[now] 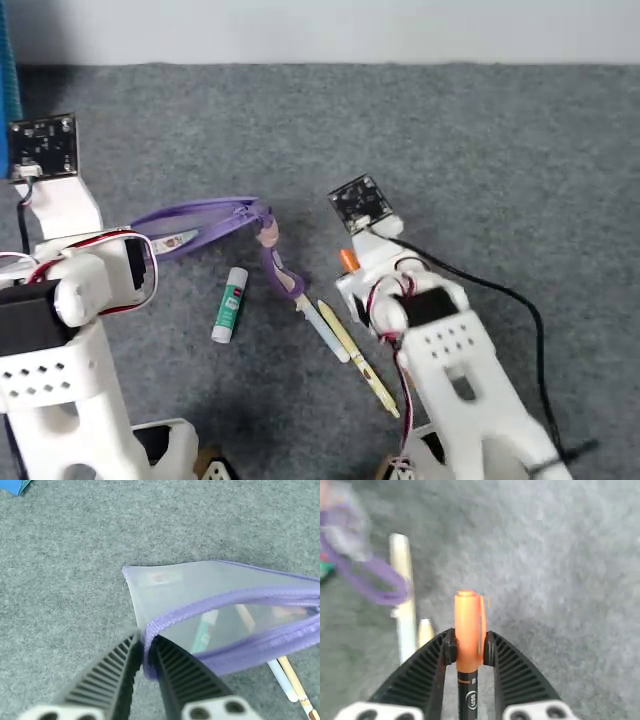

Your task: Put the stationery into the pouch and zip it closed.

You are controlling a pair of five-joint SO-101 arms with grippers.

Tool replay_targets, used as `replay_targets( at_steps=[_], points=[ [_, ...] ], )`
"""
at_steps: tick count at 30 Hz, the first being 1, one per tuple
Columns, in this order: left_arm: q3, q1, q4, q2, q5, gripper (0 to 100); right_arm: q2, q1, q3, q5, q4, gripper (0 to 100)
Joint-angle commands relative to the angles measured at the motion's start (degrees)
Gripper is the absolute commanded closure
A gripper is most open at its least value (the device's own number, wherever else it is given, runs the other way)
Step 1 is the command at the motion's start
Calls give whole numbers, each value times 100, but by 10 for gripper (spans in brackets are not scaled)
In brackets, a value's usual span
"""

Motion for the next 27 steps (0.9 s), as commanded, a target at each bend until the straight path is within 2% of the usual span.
replay_targets(
  at_steps=[1,12,22,27],
  points=[
    [-330,-18,79,-9,62,987,-1086,-365,-44,0,374,991],
    [-338,-18,88,-9,62,987,-3319,-1991,-35,-747,154,991],
    [-338,-18,88,-9,62,987,-4295,-2457,492,-800,-1886,991],
    [-338,-9,79,-9,62,987,-4523,-2607,976,-791,-3266,991]
  ],
)
